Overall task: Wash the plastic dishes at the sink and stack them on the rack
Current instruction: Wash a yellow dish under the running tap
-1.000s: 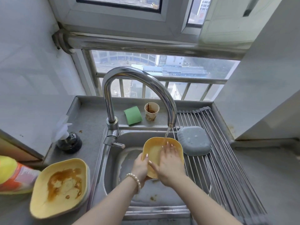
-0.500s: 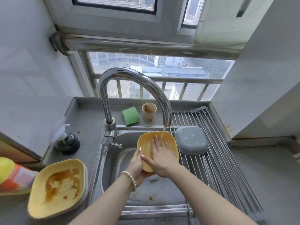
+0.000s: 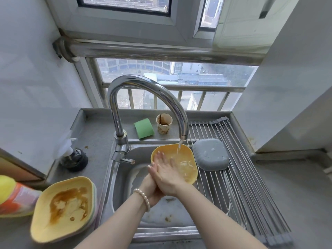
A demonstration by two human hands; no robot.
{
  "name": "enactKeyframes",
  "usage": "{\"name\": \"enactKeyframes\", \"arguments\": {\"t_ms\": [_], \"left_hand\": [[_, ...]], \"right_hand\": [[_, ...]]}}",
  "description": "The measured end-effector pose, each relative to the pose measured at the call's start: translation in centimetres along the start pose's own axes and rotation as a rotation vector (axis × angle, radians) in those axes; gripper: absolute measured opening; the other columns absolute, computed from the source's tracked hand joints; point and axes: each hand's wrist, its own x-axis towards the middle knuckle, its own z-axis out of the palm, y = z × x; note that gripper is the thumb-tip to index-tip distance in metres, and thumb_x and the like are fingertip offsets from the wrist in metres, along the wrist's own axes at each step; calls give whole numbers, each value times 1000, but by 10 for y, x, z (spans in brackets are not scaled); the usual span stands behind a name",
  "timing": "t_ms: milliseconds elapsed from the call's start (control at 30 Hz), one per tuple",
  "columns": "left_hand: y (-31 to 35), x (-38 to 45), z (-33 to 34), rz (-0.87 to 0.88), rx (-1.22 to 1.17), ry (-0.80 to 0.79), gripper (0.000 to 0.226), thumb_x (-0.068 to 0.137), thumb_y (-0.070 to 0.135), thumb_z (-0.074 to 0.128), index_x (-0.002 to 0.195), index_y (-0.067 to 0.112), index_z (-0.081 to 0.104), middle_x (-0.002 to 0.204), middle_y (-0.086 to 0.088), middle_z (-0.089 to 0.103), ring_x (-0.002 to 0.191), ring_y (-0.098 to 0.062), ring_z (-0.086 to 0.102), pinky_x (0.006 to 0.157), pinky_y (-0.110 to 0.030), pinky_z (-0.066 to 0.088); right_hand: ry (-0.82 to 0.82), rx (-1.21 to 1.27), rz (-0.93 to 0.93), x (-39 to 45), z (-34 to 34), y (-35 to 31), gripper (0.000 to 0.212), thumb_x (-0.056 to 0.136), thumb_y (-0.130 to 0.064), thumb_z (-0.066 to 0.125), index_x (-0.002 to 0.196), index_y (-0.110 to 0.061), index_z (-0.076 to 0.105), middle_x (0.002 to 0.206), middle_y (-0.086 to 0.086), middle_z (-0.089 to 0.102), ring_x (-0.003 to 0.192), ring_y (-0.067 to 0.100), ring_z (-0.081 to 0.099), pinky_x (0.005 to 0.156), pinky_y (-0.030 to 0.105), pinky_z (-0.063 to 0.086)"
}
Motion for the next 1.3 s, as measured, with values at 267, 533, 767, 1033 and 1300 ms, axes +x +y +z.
{"name": "enactKeyframes", "arguments": {"t_ms": [267, 533, 767, 1033, 1300], "left_hand": [[25, 4, -5, -131, 146, 77, 68, 95, 60, 32, 131, 5, 50, 113, -14, 65, 108, -31, 61, 90, -42, 48], [40, 2, -3, 171, 698, 349, 22, 103, 22, 38, 109, 14, 58, 99, -13, 66, 88, -34, 66, 74, -57, 56], [54, 8, -14, 159, 1141, 294, 15, 94, 1, 48, 105, 2, 58, 100, -17, 64, 96, -36, 63, 86, -51, 53], [53, 0, -15, -10, 651, 241, 23, 98, -4, 38, 113, 2, 54, 103, -21, 61, 86, -35, 60, 74, -54, 53], [46, 5, -27, 248, 1179, 253, 19, 87, 9, 66, 106, 7, 69, 87, -4, 69, 83, -22, 63, 82, -37, 54]], "right_hand": [[-107, 92, -207, -22, 7, 3, 65, 100, -52, 17, 154, -19, 1, 160, 6, 9, 148, 17, 4, 120, 35, 4], [59, -161, -257, -47, -2, 38, 38, 97, -37, 47, 134, -26, 54, 139, -4, 54, 132, 22, 43, 104, 37, 39], [76, -628, -73, -33, 2, 58, 92, 76, -73, 38, 126, 1, 59, 133, 20, 55, 129, 35, 47, 114, 52, 23], [354, -428, -477, -41, 12, 56, 50, 43, -36, 94, 86, -15, 76, 95, 3, 75, 83, 15, 72, 80, 31, 57], [475, -333, -601, -57, 21, 54, 20, 55, 2, 68, 62, -15, 62, 57, -4, 60, 55, 18, 59, 57, 28, 49]]}}
